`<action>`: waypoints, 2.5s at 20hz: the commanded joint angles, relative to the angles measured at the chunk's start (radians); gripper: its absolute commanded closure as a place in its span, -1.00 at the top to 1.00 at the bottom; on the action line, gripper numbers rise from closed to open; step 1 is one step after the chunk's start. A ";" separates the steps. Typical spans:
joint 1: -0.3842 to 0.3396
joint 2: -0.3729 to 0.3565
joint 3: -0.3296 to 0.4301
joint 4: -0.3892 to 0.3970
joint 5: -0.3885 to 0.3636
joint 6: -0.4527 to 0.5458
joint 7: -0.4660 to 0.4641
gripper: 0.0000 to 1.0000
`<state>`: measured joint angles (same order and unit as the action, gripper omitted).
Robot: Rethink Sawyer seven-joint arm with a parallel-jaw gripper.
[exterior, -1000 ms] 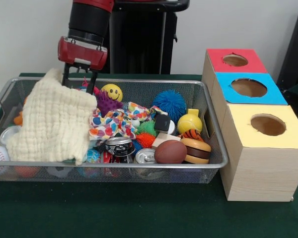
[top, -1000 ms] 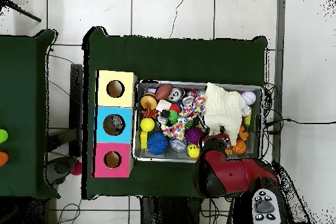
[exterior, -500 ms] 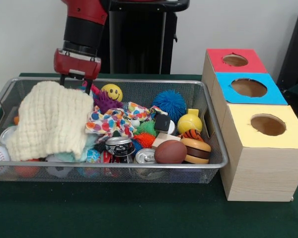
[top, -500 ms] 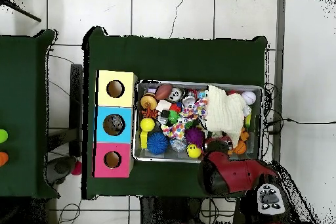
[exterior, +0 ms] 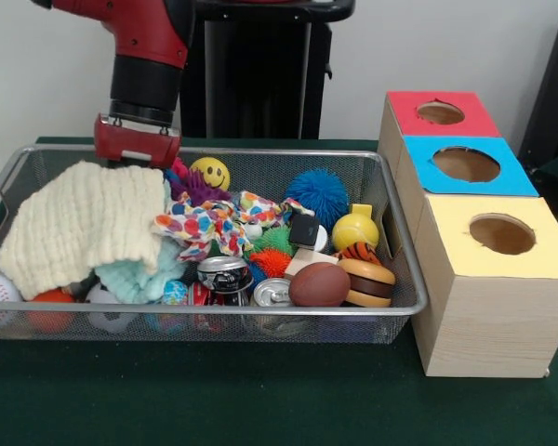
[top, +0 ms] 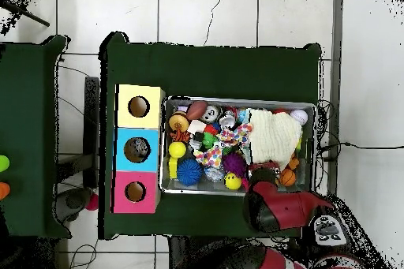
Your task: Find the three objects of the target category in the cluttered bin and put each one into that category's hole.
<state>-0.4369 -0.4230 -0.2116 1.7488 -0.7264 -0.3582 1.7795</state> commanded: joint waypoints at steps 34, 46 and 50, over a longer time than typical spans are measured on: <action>-0.645 -0.016 1.129 0.388 0.145 0.341 0.182 -1.00; -0.652 -0.042 1.122 0.401 0.202 0.346 0.145 -1.00; -0.642 -0.068 1.099 0.385 0.174 0.369 0.099 -1.00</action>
<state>-1.0856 -0.4611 0.8508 2.1608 -0.5742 -0.0052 1.7832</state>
